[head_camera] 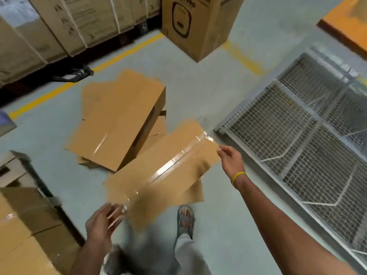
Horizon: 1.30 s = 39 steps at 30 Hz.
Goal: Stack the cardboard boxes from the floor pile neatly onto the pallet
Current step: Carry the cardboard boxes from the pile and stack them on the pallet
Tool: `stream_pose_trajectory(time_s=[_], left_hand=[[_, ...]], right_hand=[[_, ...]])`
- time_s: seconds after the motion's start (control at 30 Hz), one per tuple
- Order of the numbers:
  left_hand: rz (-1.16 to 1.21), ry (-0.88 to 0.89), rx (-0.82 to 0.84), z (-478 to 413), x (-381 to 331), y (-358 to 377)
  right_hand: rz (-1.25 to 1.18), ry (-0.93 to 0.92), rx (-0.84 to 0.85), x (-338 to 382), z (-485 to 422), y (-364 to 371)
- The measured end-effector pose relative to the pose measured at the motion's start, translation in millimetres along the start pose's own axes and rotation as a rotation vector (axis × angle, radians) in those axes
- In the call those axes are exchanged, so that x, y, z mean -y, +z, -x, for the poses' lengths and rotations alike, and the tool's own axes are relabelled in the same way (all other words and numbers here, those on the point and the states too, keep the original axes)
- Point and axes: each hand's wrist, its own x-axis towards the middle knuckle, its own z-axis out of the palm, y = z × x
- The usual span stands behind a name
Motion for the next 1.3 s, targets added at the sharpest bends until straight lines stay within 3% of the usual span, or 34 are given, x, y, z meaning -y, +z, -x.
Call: stream_pose_trajectory(time_s=[0.33,0.57,0.8,1.07,1.3], left_hand=[[-0.129,0.077,-0.247,-110,60,37],[-0.144,0.013,-0.145,-143,90,49],[-0.162,-0.039,-0.008,-142,91,41],[-0.176,-0.006,0.056,-88,64,3],[-0.057,0.021,0.017,-62,80,-78]], right_hand=[[0.218,-0.012,-0.104,-103,-165,24],[0.395,0.028,0.071,-105,-199,53],[0.481,0.092,0.139,-89,-195,52],[0.459,0.053,0.054,-75,-166,34],[0.779,-0.013,0.086,-51,-94,35]])
